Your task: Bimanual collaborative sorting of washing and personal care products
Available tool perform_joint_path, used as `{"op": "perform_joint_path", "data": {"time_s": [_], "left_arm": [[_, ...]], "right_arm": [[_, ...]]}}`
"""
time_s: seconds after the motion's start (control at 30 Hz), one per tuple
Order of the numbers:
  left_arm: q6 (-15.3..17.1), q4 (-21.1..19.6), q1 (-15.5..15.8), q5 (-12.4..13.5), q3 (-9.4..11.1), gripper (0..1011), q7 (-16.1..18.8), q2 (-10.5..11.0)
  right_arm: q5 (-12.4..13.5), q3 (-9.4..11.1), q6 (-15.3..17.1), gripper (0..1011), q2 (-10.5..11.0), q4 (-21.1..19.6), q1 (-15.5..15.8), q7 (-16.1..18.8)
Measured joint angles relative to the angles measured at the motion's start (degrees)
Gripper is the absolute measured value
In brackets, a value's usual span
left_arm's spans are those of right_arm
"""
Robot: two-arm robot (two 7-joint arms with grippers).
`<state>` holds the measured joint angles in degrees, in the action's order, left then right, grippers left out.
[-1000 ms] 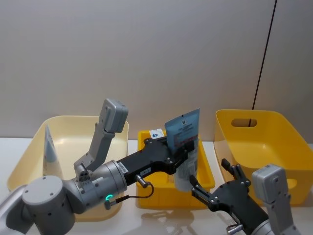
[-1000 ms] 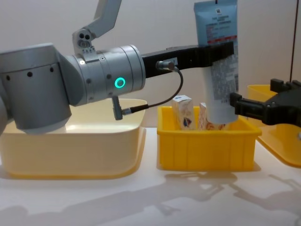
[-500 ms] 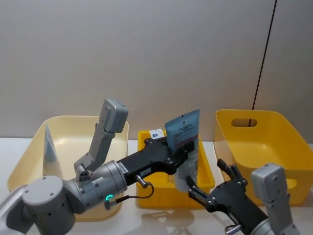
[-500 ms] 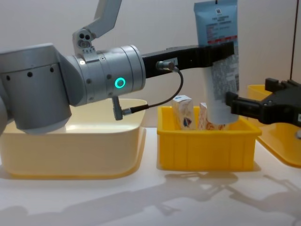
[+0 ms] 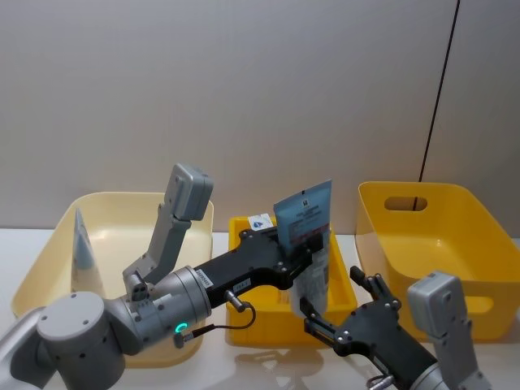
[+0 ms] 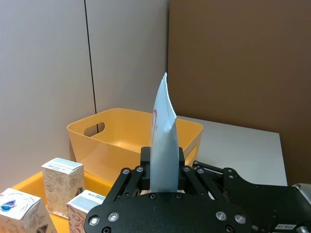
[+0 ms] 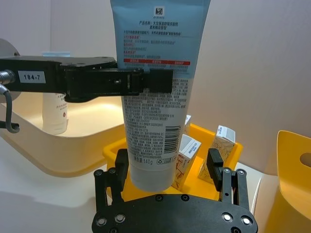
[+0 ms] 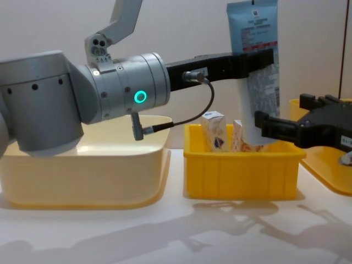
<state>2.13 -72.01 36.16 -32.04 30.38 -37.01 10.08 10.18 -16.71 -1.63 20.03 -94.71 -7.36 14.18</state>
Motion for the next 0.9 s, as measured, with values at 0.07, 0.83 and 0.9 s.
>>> {"op": "perform_joint_path", "data": {"time_s": [0.07,0.83,0.9], "left_arm": [[0.00,0.00,0.00,0.00,0.00,266,0.00,0.00],[0.00,0.00,0.00,0.00,0.00,267,0.01,0.00],[0.00,0.00,0.00,0.00,0.00,266,0.01,0.00]], "right_arm": [[-0.57,-0.13,-0.04,1002,-0.22,0.39,-0.22,-0.09],[-3.85,-2.61,-1.89,993,-3.72,6.73,-4.46,0.85],[-3.93,-2.71,-1.99,953,-3.89,7.01,-4.65,0.91]]}}
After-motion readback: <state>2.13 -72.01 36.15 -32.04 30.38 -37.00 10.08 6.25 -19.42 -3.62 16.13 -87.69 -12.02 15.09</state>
